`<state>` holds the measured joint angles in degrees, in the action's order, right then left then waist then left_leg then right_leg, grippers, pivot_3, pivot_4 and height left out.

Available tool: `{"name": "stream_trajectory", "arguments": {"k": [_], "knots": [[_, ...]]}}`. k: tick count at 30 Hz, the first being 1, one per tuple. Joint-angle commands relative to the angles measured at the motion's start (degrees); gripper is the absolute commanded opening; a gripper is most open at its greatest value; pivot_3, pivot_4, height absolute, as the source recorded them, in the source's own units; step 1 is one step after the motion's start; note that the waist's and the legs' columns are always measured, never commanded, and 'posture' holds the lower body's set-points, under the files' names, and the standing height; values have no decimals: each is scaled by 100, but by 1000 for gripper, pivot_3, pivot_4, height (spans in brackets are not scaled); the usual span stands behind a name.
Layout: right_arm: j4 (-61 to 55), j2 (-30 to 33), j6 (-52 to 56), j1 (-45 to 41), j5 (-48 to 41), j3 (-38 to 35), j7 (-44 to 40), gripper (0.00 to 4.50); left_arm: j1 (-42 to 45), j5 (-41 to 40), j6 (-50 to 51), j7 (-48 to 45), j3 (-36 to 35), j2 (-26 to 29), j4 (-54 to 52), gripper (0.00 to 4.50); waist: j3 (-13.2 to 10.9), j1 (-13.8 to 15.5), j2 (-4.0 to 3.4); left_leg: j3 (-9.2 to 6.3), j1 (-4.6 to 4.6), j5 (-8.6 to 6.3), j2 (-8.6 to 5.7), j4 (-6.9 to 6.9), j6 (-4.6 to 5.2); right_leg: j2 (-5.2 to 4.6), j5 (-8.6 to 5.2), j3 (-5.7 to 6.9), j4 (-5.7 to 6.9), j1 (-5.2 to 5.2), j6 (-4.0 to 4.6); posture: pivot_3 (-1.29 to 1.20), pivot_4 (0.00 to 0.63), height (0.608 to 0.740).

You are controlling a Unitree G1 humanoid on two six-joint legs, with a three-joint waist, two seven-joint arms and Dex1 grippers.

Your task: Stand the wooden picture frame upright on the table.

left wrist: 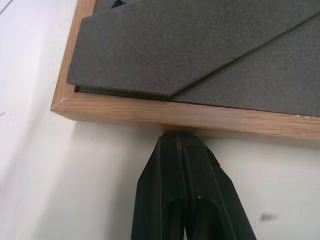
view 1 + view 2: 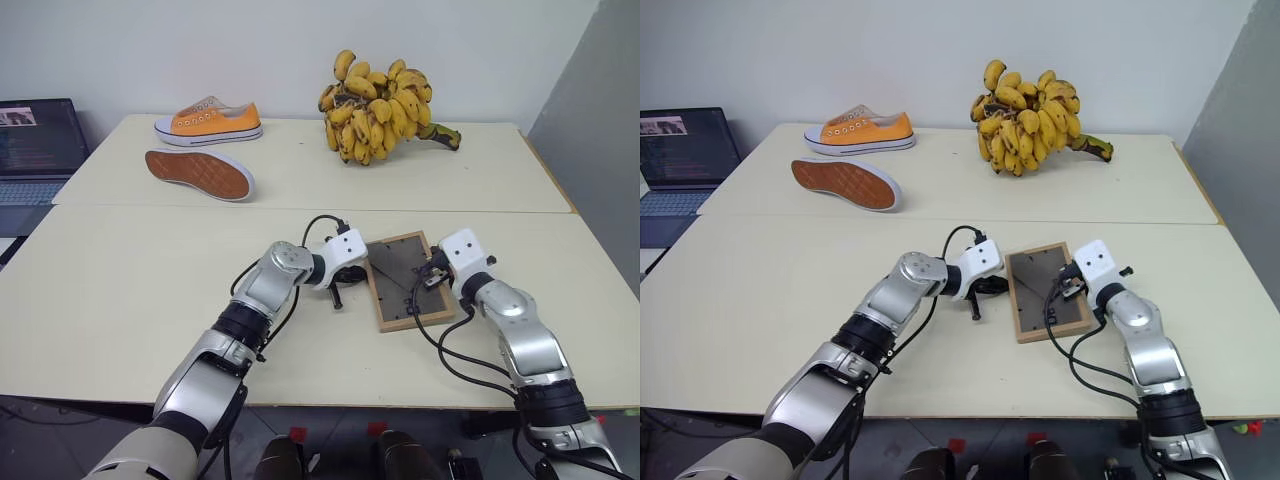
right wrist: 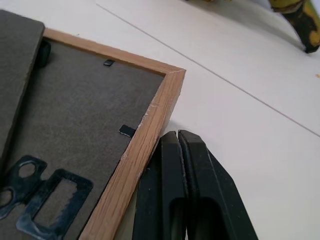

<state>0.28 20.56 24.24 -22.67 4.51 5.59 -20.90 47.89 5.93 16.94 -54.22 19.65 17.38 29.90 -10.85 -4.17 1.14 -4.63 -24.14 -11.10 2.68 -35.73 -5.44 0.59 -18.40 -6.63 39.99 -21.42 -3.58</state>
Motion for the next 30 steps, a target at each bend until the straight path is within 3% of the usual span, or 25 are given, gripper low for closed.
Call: {"name": "stream_trajectory", "arguments": {"k": [1, 9, 18, 23, 30], "knots": [[73, -167, -255, -226, -5, 279, -173, 54, 193, -72, -72, 72, -229, 107, -125, 0, 0, -2, 0, 0, 0, 0, 0, 0, 0, 0, 0, 0, 0, 0, 0, 0, 150, 740], [268, -217, -398, -245, 20, 297, -221, 54, 7, -135, 101, -60, -343, 439, -407, 0, -1, 2, -1, 0, -10, 0, -1, -1, 0, -2, 0, 3, -2, -4, 0, 0, 150, 740], [-116, 190, -459, 281, 7, 65, -374, 54, -523, -153, 497, -397, -290, 970, -1248, 0, -1, 2, -1, -2, -10, 0, 0, 0, 0, -2, 0, 4, -1, -4, 0, 0, 150, 740], [-578, 588, -363, 709, -72, -154, -538, 54, -577, -355, 1304, -656, -429, 1369, -1664, 0, -1, 14, -1, -2, -10, 0, -1, -3, 0, -3, -1, 4, -1, -1, -1, 0, 150, 740], [-1642, 1267, -206, 1683, -332, -550, -1043, 54, -609, -1507, 3929, -1405, -854, 2229, -2937, 0, -2, 4, -3, -3, -18, 0, 1, 2, 0, -2, -4, 6, -2, -8, -2, 0, 150, 740]]}}
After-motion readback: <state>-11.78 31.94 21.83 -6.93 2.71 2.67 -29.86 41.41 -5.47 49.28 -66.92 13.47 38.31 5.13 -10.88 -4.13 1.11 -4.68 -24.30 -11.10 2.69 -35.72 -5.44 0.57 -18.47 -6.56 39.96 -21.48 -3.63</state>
